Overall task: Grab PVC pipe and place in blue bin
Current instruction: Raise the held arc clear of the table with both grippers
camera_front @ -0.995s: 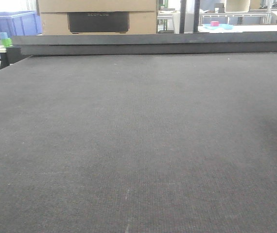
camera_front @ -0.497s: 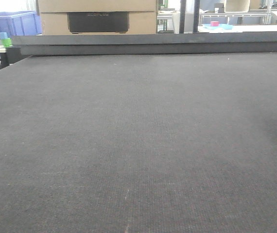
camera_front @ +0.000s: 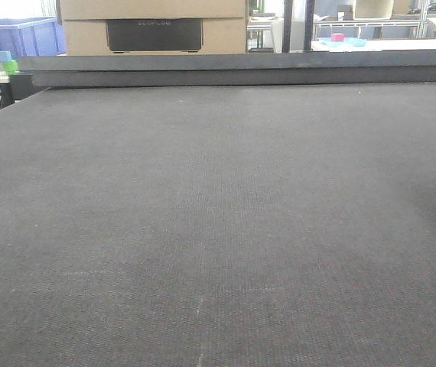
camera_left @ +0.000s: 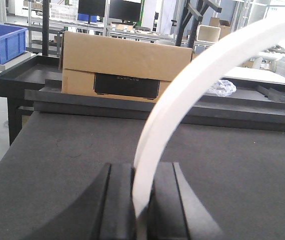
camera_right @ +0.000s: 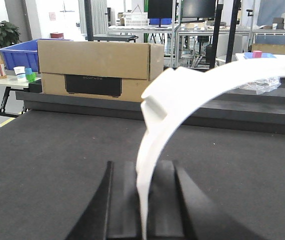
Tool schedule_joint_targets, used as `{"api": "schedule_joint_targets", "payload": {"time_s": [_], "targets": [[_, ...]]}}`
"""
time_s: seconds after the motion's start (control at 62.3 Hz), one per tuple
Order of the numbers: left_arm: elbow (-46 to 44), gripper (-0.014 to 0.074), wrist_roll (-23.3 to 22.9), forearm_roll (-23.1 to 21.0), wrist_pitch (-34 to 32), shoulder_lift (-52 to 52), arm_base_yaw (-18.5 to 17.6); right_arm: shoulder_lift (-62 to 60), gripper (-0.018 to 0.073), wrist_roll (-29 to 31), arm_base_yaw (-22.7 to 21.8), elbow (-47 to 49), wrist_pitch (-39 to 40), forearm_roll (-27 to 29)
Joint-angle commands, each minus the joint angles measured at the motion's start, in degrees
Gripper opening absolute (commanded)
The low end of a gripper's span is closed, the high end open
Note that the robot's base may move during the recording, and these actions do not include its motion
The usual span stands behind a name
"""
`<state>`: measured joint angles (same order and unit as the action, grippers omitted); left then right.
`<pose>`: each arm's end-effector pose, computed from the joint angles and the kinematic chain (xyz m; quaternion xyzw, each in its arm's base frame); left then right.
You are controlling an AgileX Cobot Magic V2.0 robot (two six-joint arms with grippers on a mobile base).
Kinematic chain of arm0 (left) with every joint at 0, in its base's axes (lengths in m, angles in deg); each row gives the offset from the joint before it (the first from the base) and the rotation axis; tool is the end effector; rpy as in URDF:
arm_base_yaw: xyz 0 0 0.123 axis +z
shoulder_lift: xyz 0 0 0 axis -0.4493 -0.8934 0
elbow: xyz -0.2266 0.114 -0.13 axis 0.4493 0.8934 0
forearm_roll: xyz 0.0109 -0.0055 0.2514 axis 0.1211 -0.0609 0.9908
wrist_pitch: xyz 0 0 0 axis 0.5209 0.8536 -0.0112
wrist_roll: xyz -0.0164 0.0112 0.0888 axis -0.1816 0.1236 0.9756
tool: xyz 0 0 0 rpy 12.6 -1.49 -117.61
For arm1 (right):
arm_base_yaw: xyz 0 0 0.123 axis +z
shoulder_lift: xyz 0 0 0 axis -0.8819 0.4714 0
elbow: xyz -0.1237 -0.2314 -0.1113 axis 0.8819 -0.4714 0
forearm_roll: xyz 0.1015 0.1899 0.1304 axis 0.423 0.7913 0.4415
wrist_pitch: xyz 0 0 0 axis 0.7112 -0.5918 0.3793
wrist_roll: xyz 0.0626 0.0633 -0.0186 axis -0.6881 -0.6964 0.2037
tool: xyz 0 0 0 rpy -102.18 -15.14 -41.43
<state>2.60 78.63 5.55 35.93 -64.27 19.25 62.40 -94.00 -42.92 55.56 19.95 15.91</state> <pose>0.0990 -0.0125 0.3822 0.0032 0.7080 -0.0857 0.7010 0.0962 0.0275 0.4051 -0.0807 0.7127 0.1114 0.6878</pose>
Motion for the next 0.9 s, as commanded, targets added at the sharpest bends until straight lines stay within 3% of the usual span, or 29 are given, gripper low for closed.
{"api": "schedule_joint_targets", "payload": {"time_s": [0.0, 0.882], "targets": [[0.1, -0.0111, 0.0, 0.0, -1.9, 0.4, -0.2, -0.3, -0.0159, 0.3, 0.1, 0.3, 1.7, -0.8], [0.1, -0.0111, 0.0, 0.0, -1.9, 0.4, -0.2, -0.3, -0.0159, 0.3, 0.1, 0.3, 2.0, -0.8]]}}
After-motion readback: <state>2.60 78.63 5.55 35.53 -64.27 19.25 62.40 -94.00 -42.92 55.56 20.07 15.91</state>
